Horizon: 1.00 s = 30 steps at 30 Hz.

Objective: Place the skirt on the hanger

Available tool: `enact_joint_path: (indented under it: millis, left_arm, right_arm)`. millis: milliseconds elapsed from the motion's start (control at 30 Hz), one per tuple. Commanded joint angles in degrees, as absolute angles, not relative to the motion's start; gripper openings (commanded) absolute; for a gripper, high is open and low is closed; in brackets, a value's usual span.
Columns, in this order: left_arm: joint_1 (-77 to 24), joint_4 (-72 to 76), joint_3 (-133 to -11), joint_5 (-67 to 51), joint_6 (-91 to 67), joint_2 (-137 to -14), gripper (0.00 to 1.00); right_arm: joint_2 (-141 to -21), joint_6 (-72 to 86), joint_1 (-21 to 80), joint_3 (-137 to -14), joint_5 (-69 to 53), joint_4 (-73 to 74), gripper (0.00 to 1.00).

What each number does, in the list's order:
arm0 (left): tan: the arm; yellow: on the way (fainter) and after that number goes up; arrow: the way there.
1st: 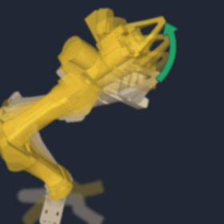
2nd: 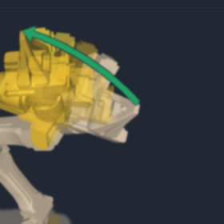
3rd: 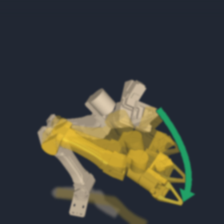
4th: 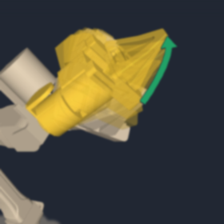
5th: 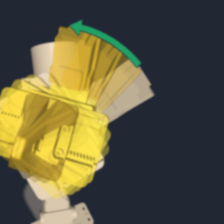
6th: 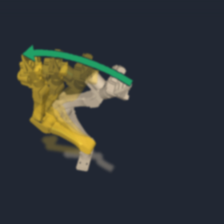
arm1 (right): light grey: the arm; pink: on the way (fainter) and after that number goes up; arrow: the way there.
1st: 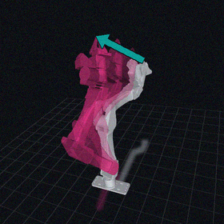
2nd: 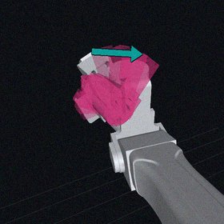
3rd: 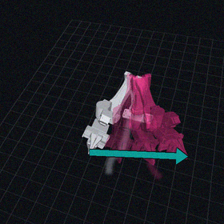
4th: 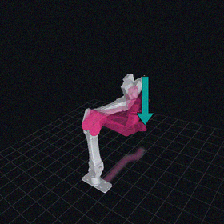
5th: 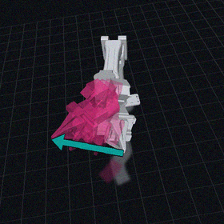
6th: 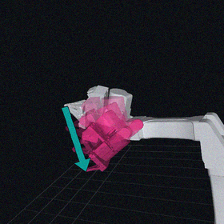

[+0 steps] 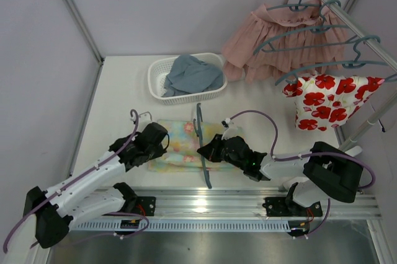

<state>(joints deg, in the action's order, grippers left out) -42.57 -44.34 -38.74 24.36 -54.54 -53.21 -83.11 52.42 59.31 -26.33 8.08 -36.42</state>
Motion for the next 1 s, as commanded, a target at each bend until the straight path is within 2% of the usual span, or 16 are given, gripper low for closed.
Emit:
enact_joint_path:
  millis: [0, 333, 500, 633, 733, 767, 833, 867, 967]
  left_arm:
    - [-39.21, -45.97, -41.22, 28.04, -45.81, -53.26, 0.00]
    - [-34.98, -36.39, -39.46, 26.81, -31.20, -50.54, 0.00]
    - [-34.37, -40.60, -38.59, 29.00, -36.81, -55.01, 0.00]
    - [-34.37, -39.82, -36.04, 25.67, -39.90, -54.41, 0.01]
    - [-34.37, -39.11, -35.07, 22.86, -41.13, -51.17, 0.19]
    - [-34.37, -39.29, -34.72, 22.42, -41.31, -50.37, 0.35]
    - [-34.37, -40.16, -34.89, 20.92, -41.66, -48.27, 0.52]
    - [-34.37, -40.78, -35.15, 20.40, -42.01, -47.64, 0.68]
    - [-34.37, -44.55, -39.18, 19.51, -42.19, -46.93, 0.83]
  right_arm:
    - [-81.04, 51.42, 58.80, -25.93, 9.49, -37.35, 0.00]
    - [-79.37, 51.68, 58.80, -24.87, 10.11, -36.12, 0.00]
    - [-79.54, 51.77, 58.71, -25.05, 10.02, -36.30, 0.00]
    - [-79.28, 51.68, 58.71, -25.14, 9.93, -35.95, 0.00]
    - [-78.93, 51.59, 58.54, -25.05, 9.93, -36.03, 0.00]
    - [-78.93, 51.50, 58.36, -25.14, 9.67, -36.21, 0.00]
    - [-79.10, 51.59, 58.36, -25.14, 9.23, -37.17, 0.00]
    - [-79.19, 51.59, 58.36, -25.22, 8.88, -37.79, 0.00]
    - [-79.98, 51.42, 58.36, -25.40, 8.09, -39.28, 0.00]
